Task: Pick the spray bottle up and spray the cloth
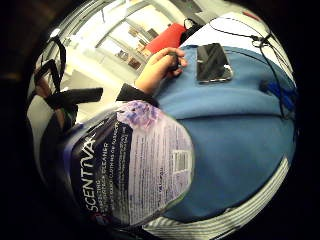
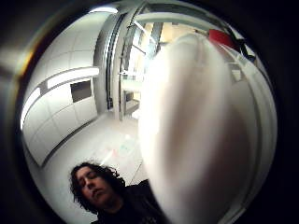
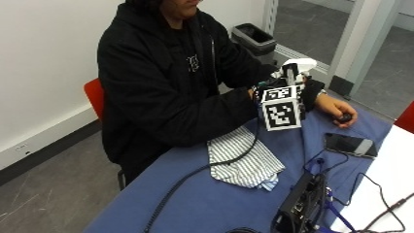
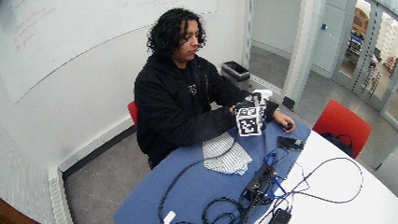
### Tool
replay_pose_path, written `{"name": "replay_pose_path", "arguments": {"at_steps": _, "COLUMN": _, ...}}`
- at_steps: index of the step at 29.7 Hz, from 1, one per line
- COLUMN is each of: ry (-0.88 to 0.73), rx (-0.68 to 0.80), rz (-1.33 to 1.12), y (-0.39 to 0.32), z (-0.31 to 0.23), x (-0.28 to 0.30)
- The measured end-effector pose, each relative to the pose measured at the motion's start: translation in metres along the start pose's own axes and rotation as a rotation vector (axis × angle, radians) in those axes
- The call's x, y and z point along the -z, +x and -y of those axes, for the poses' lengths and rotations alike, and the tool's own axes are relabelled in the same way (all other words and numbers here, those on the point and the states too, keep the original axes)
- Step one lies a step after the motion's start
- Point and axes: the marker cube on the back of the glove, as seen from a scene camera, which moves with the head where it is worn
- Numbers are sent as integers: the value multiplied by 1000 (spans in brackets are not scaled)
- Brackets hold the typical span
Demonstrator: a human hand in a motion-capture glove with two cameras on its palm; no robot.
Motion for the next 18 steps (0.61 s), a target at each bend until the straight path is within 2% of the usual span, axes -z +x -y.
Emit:
{"name": "replay_pose_path", "arguments": {"at_steps": 10, "ry": 27, "rx": 24, "rz": -17, "y": 3, "z": -1, "x": -2}}
{"name": "replay_pose_path", "arguments": {"at_steps": 18, "ry": -56, "rx": -28, "rz": -37, "y": 2, "z": -8, "x": 4}}
